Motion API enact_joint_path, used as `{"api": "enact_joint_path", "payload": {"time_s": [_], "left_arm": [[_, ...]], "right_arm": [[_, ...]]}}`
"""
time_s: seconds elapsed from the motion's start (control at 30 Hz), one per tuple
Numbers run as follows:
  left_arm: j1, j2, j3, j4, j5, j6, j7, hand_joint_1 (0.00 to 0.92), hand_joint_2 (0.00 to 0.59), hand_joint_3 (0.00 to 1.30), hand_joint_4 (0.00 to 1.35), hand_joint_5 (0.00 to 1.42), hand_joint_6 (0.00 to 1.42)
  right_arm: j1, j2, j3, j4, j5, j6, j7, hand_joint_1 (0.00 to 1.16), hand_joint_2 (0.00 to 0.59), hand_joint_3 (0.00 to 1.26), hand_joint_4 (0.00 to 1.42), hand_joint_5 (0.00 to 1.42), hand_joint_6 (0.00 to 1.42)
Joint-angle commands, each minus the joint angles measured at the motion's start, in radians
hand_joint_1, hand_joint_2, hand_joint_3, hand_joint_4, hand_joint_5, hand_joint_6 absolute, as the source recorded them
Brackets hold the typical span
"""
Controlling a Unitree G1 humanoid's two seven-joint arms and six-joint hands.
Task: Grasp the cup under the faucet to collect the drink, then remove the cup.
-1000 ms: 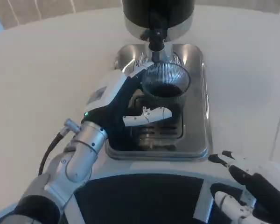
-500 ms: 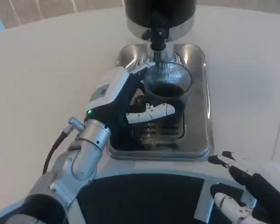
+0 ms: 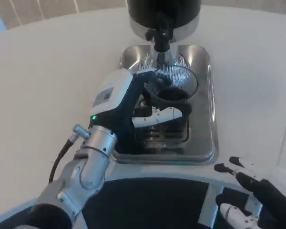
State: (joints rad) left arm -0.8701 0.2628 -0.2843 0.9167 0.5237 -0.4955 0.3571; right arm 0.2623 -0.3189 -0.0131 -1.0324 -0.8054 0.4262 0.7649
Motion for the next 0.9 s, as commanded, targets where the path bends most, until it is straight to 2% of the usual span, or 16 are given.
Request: {"api": "enact_joint_path", "payload": {"time_s": [0.03, 0.37, 0.47, 0.57, 0.9], "left_arm": [[0.032, -0.011, 0.004, -0.019, 0.004, 0.006, 0.038, 0.352, 0.084, 0.62, 0.60, 0.79, 0.16], [0.067, -0.014, 0.014, -0.054, -0.001, -0.006, 0.086, 0.415, 0.109, 0.78, 0.77, 0.96, 0.21], [0.078, -0.011, 0.017, -0.069, 0.002, -0.010, 0.103, 0.477, 0.130, 0.88, 0.91, 1.10, 0.26], [0.095, -0.002, 0.024, -0.093, 0.006, -0.019, 0.127, 0.493, 0.135, 0.95, 0.99, 1.17, 0.29], [0.118, 0.025, 0.044, -0.130, 0.004, -0.034, 0.119, 0.508, 0.110, 1.00, 1.09, 1.24, 0.33]], "right_arm": [[0.016, 0.010, -0.006, -0.015, -0.011, -0.016, -0.006, 0.28, 0.492, 0.13, 0.00, 0.00, 0.03], [0.022, 0.018, -0.020, -0.015, -0.006, -0.023, -0.003, 0.30, 0.482, 0.14, 0.00, 0.00, 0.03], [0.025, 0.021, -0.025, -0.015, -0.004, -0.028, -0.001, 0.31, 0.480, 0.14, 0.00, 0.00, 0.03], [0.025, 0.021, -0.025, -0.015, -0.002, -0.029, -0.004, 0.31, 0.479, 0.14, 0.00, 0.00, 0.03], [0.026, 0.019, -0.017, -0.015, 0.003, -0.028, -0.010, 0.32, 0.475, 0.14, 0.00, 0.00, 0.03]]}}
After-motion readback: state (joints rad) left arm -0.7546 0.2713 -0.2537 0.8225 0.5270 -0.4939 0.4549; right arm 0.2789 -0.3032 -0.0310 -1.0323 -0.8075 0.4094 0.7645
